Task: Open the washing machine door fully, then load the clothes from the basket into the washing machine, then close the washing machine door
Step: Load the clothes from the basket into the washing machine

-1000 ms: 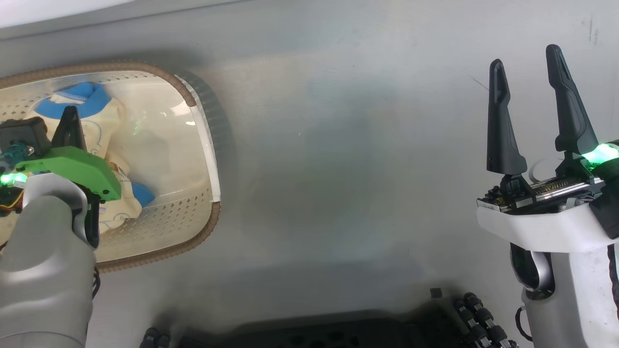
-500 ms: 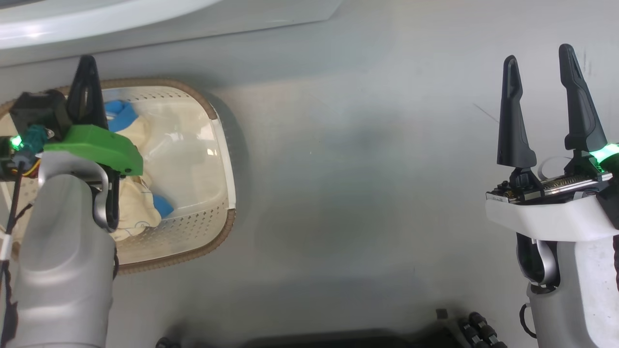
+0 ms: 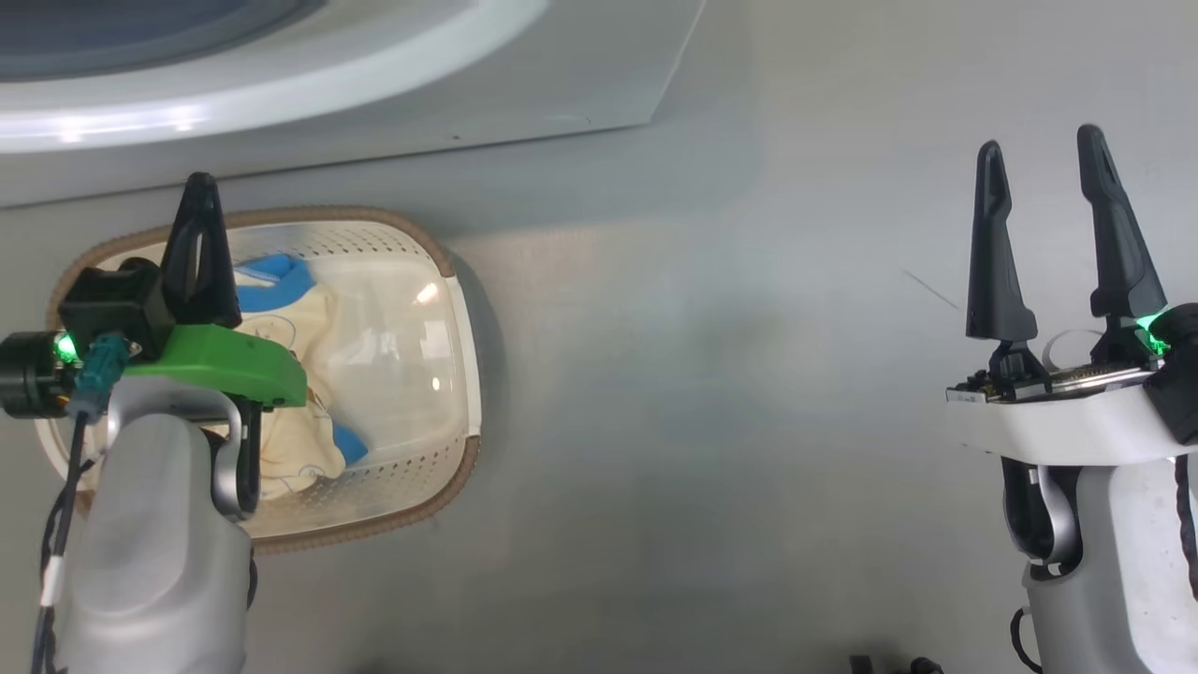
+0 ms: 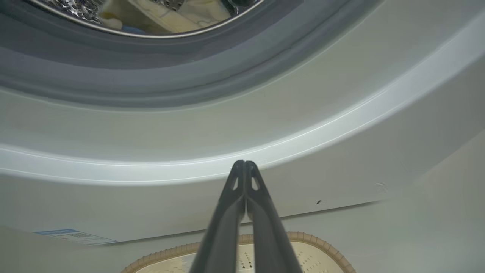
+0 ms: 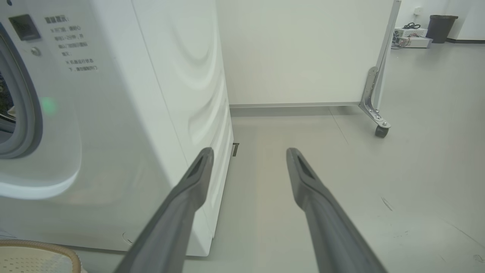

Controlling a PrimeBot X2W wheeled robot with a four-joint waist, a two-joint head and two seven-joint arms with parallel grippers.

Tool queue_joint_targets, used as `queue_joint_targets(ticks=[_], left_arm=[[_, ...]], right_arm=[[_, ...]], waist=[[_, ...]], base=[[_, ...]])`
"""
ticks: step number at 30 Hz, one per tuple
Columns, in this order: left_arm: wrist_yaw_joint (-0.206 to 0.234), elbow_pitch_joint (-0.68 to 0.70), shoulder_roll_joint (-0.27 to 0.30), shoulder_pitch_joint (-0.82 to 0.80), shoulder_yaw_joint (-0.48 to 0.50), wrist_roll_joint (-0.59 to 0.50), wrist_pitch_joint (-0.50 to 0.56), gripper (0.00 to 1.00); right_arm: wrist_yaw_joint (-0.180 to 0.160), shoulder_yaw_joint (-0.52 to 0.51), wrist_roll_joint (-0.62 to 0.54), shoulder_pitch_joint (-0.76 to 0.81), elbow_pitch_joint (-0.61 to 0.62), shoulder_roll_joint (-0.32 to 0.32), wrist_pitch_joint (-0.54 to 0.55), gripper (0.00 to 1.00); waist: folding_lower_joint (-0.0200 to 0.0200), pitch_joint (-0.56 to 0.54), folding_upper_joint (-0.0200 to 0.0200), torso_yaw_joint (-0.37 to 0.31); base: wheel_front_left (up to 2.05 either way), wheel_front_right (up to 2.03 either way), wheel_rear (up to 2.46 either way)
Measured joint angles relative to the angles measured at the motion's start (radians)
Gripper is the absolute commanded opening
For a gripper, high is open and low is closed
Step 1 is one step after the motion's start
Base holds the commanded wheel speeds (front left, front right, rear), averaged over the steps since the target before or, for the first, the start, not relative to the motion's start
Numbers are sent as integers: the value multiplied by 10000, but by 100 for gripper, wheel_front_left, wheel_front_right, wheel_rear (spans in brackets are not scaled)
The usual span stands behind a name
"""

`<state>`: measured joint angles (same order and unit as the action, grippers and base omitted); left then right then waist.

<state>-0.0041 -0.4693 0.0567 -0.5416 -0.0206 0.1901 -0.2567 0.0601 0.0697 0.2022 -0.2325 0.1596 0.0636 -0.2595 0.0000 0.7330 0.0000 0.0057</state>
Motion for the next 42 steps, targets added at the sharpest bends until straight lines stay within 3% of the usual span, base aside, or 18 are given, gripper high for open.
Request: queue_joint_targets(ticks=[5, 6, 7, 8, 9, 42], left_arm=[[-4, 909, -96, 546, -44, -13, -2, 0], [-6, 1020, -104, 645, -59, -13, -2, 12], [-6, 1020, -104, 645, -59, -13, -2, 31], [-10, 1170, -107, 765, -79, -13, -2, 90], [-15, 1344, -125, 980, -104, -8, -2, 100], [-13, 2993, -151, 4744, -105, -25, 0, 100]], right_arm=[[6, -128, 0, 258, -495, -8, 0, 100], [27, -138, 0, 318, -564, -10, 0, 100], [27, -138, 0, 318, -564, -10, 0, 100], [50, -144, 0, 385, -625, -8, 0, 100], [92, -142, 0, 450, -780, -13, 0, 100], [286, 240, 31, 2497, -1900, -77, 0, 100]], waist=[[0, -709, 0, 83], [0, -836, 0, 100], [0, -836, 0, 100], [0, -968, 0, 120], [-1, -1234, 0, 160], [-2, -5569, 0, 369]], base=[[0, 0, 0], [0, 0, 0], [0, 0, 0], [0, 0, 0], [0, 0, 0], [0, 0, 0]])
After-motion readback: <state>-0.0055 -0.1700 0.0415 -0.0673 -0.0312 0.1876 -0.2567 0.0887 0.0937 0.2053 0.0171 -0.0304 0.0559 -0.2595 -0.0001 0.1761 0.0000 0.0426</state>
